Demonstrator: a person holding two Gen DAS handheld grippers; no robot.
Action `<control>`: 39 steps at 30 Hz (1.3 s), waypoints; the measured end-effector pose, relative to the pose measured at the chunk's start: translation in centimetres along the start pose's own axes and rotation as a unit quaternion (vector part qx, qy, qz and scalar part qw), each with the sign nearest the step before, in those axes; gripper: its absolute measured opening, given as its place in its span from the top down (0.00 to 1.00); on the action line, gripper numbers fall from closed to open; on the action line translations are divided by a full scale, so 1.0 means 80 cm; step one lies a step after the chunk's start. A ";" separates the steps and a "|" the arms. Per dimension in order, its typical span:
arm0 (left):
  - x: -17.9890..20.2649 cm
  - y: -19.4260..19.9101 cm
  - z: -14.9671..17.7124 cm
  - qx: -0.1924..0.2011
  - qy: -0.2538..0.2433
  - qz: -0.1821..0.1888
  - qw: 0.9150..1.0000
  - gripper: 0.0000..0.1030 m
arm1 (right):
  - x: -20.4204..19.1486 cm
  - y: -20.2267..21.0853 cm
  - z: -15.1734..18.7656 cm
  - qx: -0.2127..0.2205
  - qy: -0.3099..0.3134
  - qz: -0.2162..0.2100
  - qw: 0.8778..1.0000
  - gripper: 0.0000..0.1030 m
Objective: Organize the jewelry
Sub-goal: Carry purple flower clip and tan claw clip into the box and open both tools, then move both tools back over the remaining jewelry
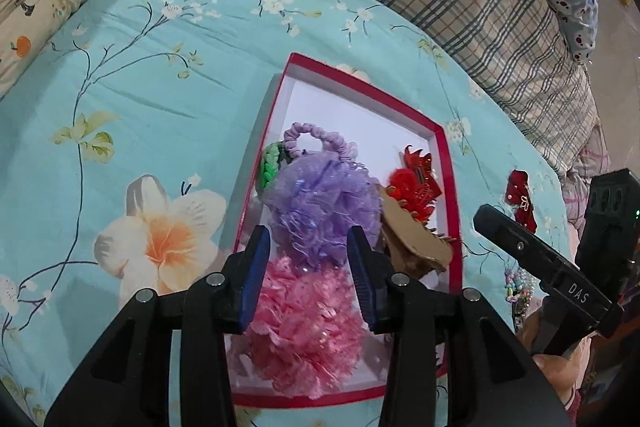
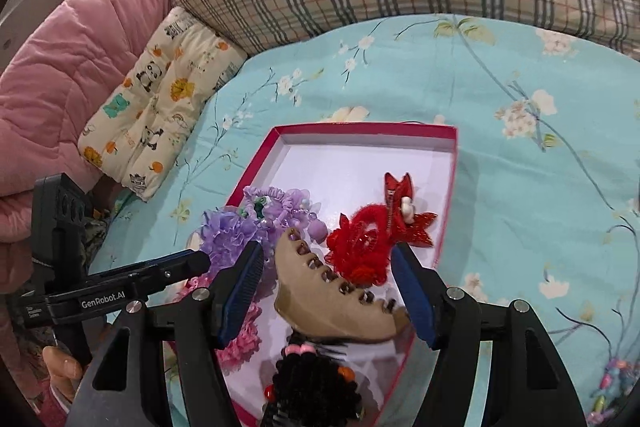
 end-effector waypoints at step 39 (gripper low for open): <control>0.230 -0.010 0.090 -0.067 -0.105 0.122 0.985 0.56 | 0.224 0.232 0.055 0.040 -0.083 0.193 0.977 0.36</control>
Point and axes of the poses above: each gripper's, at about its wrist camera, not at the fingertips, and y roughly against the way its jaws point, x to its right, z to its underside, the point moved 2 cm from there along -y, roughly the way its jaws point, and after that the axes turned 15 degrees about x, right-handed, at the moved point
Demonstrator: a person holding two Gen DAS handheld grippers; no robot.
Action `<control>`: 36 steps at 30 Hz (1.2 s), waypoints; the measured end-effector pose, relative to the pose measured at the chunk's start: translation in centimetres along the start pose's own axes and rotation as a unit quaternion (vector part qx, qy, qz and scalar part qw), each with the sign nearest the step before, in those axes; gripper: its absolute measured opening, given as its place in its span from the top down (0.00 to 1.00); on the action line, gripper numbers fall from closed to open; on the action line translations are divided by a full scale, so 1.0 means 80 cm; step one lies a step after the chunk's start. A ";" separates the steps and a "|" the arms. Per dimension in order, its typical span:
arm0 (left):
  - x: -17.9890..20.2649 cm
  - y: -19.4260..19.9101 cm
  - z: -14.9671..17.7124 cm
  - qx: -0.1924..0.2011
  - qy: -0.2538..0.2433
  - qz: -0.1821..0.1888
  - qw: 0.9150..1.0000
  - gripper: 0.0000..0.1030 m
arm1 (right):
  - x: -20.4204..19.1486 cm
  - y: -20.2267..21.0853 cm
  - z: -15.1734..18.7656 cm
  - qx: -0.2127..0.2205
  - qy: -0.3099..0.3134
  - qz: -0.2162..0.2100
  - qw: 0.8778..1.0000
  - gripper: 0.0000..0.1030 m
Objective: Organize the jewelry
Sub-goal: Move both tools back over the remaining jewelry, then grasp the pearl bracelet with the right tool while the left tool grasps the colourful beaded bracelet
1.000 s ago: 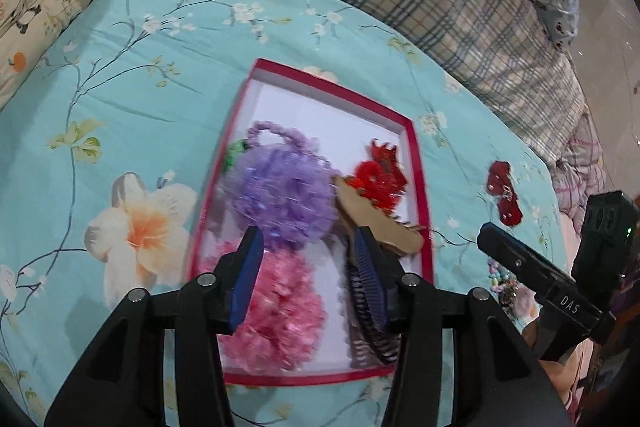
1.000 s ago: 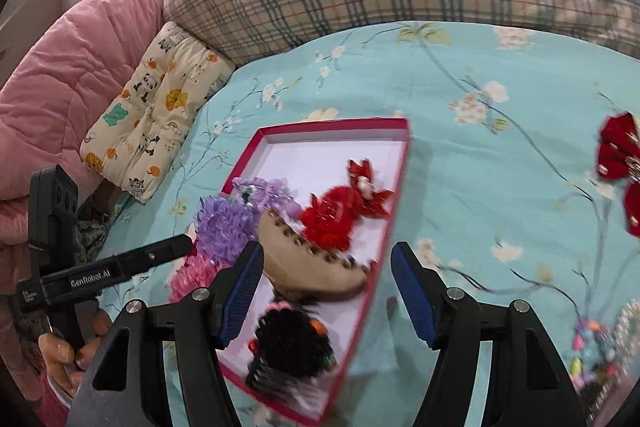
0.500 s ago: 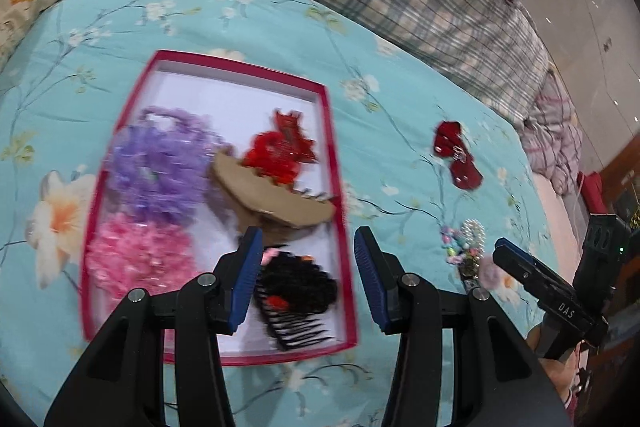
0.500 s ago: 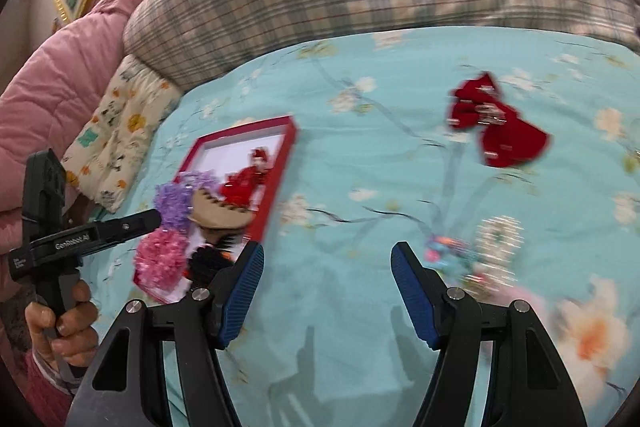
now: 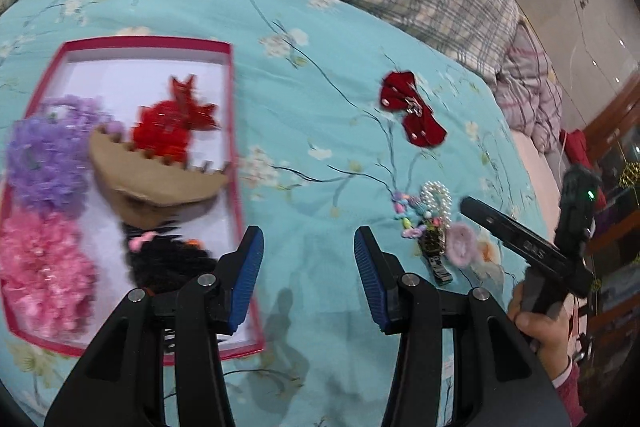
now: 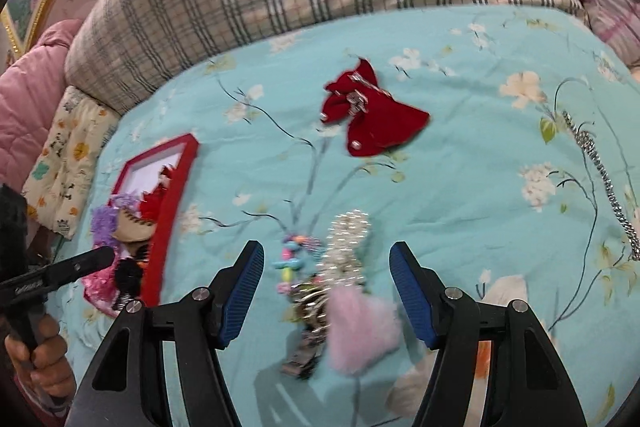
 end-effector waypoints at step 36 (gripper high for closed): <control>0.120 -0.152 0.035 -0.075 -0.118 0.029 0.990 0.87 | 0.077 0.042 -0.039 0.068 -0.086 -0.009 0.994 0.88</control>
Point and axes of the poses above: each gripper's, at about its wrist camera, not at the fingertips, and y roughly against the way its jaws point, x to its right, z to its underside, the point moved 2 cm from there along -y, roughly the way its jaws point, and after that the axes turned 15 degrees about x, right-handed, at the moved point
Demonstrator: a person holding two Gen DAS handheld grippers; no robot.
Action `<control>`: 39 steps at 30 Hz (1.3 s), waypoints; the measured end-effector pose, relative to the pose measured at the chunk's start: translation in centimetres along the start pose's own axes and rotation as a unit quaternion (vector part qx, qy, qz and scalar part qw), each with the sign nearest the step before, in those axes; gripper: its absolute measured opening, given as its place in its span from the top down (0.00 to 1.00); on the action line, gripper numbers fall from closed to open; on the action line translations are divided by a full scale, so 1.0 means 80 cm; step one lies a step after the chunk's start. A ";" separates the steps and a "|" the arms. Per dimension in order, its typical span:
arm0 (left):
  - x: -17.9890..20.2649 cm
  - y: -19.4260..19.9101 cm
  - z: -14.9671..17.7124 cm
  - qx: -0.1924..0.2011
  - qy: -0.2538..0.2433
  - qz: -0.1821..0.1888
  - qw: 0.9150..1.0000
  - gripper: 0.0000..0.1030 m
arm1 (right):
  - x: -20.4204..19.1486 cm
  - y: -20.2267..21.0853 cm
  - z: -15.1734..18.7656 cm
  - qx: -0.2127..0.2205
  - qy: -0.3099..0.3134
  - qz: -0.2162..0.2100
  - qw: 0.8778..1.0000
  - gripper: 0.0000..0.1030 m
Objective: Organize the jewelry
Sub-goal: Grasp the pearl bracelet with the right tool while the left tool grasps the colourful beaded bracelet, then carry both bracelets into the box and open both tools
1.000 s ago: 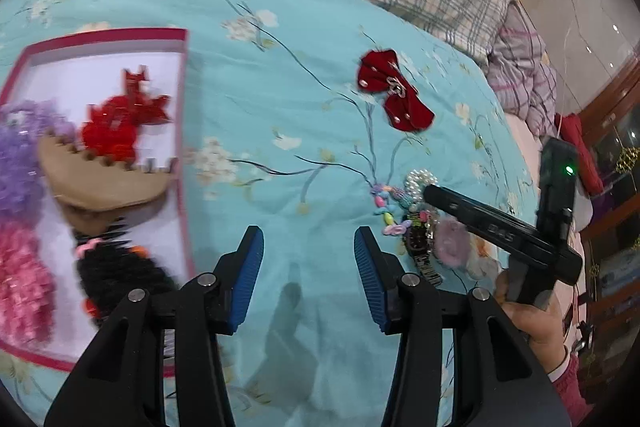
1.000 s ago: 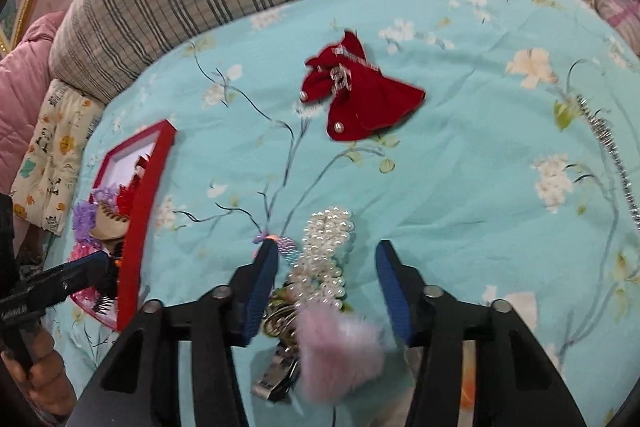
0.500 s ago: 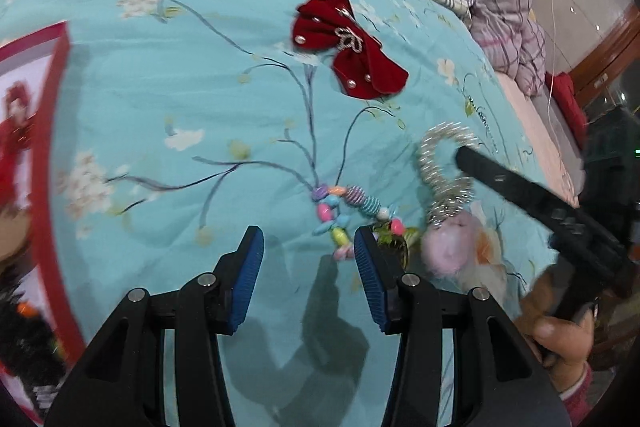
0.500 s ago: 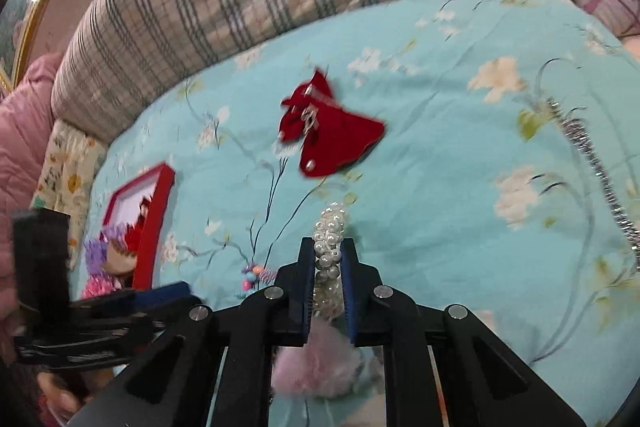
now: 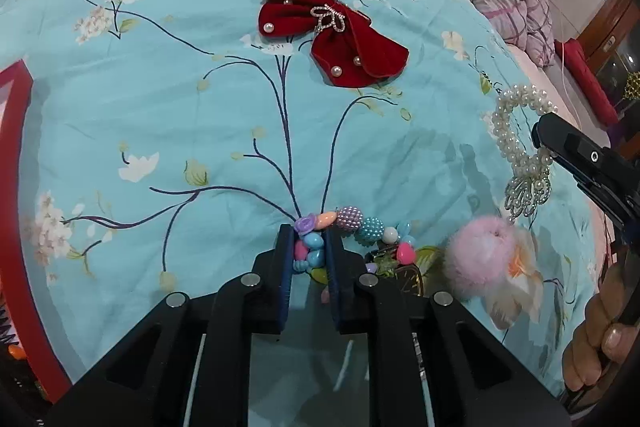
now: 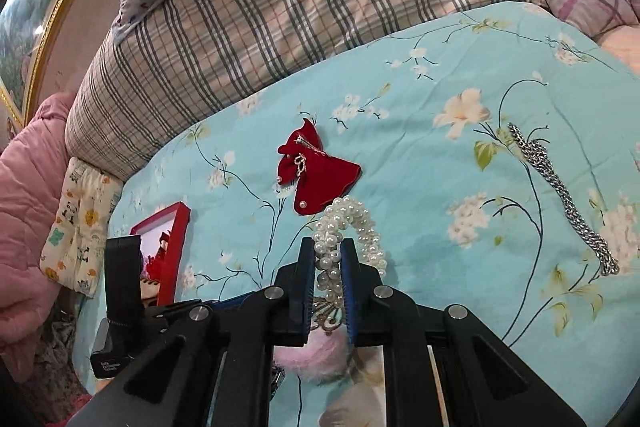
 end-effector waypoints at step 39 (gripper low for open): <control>-0.121 0.223 -0.006 0.150 0.096 -0.065 0.982 0.94 | -0.178 0.000 0.053 -0.040 0.062 -0.109 0.991 0.88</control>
Point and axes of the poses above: each gripper's, at about its wrist camera, not at the fingertips, and y roughly against the way its jaws point, x to its right, z to its underside, the point moved 2 cm from there along -y, roughly the way its jaws point, and after that the axes turned 15 degrees about x, right-handed, at the moved point
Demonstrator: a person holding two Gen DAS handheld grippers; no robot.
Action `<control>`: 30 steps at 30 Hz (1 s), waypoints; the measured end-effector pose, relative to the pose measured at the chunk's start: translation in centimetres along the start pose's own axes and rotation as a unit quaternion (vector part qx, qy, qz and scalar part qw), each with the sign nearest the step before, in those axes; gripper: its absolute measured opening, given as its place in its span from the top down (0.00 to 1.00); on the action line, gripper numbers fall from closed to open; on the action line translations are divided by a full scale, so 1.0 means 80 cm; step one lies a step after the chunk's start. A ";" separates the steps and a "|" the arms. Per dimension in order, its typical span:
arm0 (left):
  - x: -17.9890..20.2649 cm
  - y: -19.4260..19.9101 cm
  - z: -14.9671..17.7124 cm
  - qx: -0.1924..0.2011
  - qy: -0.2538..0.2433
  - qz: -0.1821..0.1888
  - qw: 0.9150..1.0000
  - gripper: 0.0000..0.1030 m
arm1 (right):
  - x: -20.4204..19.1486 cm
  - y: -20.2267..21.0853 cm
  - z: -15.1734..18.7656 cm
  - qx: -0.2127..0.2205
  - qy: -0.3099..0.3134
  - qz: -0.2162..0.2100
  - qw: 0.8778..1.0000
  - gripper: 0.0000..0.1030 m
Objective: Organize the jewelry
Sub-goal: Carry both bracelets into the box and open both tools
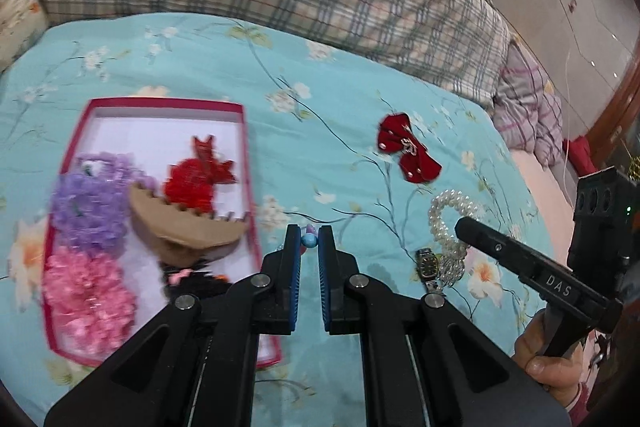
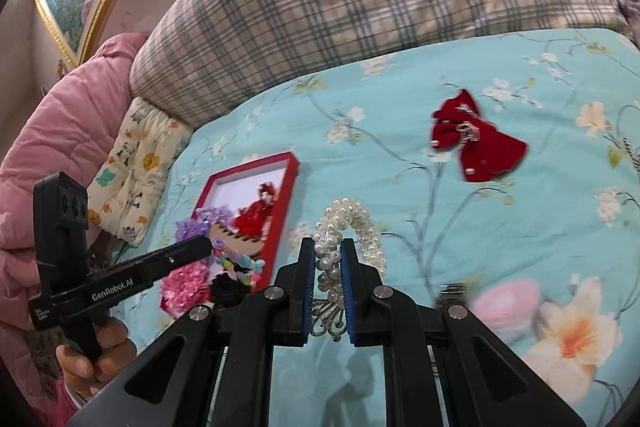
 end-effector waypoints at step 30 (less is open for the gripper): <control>-0.161 0.073 -0.002 0.030 0.073 -0.090 0.993 0.94 | -0.169 -0.119 0.066 -0.078 0.043 -0.093 0.992 0.88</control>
Point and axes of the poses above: each gripper's, at about its wrist camera, not at the fingertips, and y roughly against the way its jaws point, x to its right, z to its underside, the point moved 2 cm from there along -y, roughly the way its jaws point, and after that the axes turned 15 degrees about x, right-handed, at the moved point
